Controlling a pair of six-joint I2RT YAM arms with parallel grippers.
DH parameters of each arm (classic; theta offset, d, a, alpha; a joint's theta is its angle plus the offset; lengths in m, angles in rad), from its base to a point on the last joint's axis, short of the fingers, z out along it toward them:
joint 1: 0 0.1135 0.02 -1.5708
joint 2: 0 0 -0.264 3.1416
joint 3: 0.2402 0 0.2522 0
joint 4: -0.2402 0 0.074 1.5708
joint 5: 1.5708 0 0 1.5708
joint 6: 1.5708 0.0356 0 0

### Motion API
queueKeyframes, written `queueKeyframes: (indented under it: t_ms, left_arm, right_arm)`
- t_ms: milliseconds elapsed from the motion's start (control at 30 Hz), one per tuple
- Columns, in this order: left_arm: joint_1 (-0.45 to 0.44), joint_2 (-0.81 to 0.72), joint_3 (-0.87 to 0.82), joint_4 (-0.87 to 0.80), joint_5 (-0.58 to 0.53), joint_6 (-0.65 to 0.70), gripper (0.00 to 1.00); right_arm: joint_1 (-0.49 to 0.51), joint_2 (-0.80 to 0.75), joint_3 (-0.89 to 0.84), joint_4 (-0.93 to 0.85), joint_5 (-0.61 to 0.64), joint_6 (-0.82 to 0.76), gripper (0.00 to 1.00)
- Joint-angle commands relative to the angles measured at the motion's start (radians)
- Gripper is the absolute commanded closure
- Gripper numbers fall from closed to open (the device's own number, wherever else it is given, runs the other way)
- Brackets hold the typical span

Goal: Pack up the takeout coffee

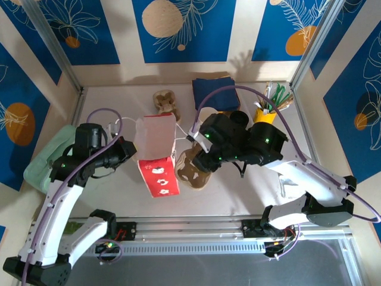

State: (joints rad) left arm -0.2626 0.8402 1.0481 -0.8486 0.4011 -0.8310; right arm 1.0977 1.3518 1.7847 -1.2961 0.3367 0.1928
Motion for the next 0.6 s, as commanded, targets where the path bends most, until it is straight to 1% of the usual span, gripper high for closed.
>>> queueKeyframes:
  t_ms: [0, 300, 433, 567]
  left_arm:
    - [-0.03, -0.007, -0.014, 0.048, 0.035, -0.032, 1.0]
    - [-0.138, 0.037, -0.04, 0.136, 0.041, -0.05, 1.0]
    - [-0.178, 0.06, -0.069, 0.199, 0.081, -0.049, 1.0]
    - [-0.187, 0.09, -0.068, 0.234, 0.133, -0.029, 1.0]
  right_arm:
    - [0.005, -0.01, 0.055, -0.05, -0.012, -0.025, 0.58]
    - [0.001, 0.012, 0.148, -0.105, -0.005, -0.036, 0.58]
    - [0.002, 0.022, 0.187, -0.109, -0.01, -0.057, 0.58]
    - [-0.004, 0.042, 0.211, -0.108, 0.003, -0.093, 0.58]
